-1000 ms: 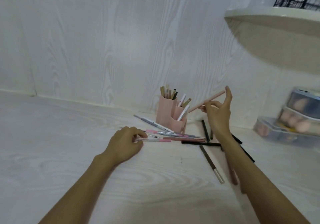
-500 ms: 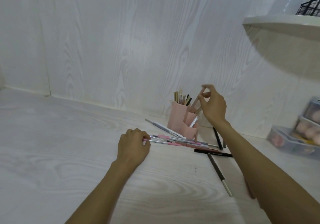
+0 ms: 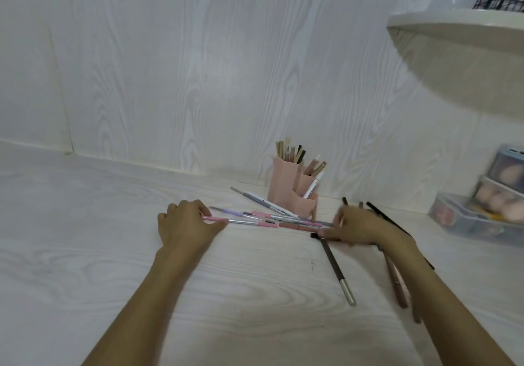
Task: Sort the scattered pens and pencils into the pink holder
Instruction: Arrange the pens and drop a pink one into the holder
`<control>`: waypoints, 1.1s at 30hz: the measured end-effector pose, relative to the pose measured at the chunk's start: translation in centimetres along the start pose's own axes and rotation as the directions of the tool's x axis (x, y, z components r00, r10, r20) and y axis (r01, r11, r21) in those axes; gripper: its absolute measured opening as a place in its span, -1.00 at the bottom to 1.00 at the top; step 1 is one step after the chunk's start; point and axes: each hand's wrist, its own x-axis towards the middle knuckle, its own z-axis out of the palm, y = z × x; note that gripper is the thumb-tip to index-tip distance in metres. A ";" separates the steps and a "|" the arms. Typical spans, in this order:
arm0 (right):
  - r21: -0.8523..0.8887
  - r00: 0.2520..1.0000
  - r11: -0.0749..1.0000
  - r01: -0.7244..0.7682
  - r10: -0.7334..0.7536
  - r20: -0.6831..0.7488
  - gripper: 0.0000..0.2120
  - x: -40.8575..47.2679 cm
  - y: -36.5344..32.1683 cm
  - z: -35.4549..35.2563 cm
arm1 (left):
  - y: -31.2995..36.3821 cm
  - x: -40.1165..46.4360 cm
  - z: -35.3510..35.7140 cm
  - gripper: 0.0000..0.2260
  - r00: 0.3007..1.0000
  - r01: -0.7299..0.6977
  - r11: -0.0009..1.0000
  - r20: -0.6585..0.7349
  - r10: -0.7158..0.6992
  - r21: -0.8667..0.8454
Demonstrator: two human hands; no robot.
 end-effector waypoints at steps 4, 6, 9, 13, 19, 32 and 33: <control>0.025 0.989 0.999 0.025 -0.029 0.148 -0.68 -1.4 1.1 2.8 | -1.2 0.9 -1.3 -0.87 0.971 -0.031 0.990 0.232 0.062 -0.134; 0.092 0.990 0.986 0.141 -0.143 0.015 -0.79 -0.8 1.2 3.5 | -1.6 1.1 -1.7 -0.89 0.953 -0.048 0.988 0.290 0.089 -0.146; 0.193 0.936 0.928 0.317 -0.275 -0.219 -0.96 0.1 0.9 4.8 | -1.3 0.9 -1.6 -0.87 0.964 -0.062 0.935 0.221 0.147 -0.350; 0.102 0.818 0.891 0.441 -0.353 -0.455 -0.87 0.9 1.6 6.9 | 1.4 -0.1 -2.2 -0.91 0.994 -0.071 0.666 0.006 0.113 -0.742; 0.055 0.754 0.863 0.503 -0.407 -0.516 -0.75 1.4 2.9 8.2 | 6.9 0.9 -4.7 -0.83 0.919 -0.340 0.592 -0.391 0.045 -0.731; 0.125 0.732 0.830 0.544 -0.396 -0.555 -0.77 1.6 3.0 8.3 | 16.4 4.5 -5.8 -0.83 0.748 -0.507 0.840 -0.584 0.316 -0.195; 0.126 0.732 0.830 0.544 -0.395 -0.555 -0.76 1.5 2.9 8.3 | 16.3 4.8 -5.0 -0.84 0.766 -0.492 0.856 -0.544 0.341 -0.156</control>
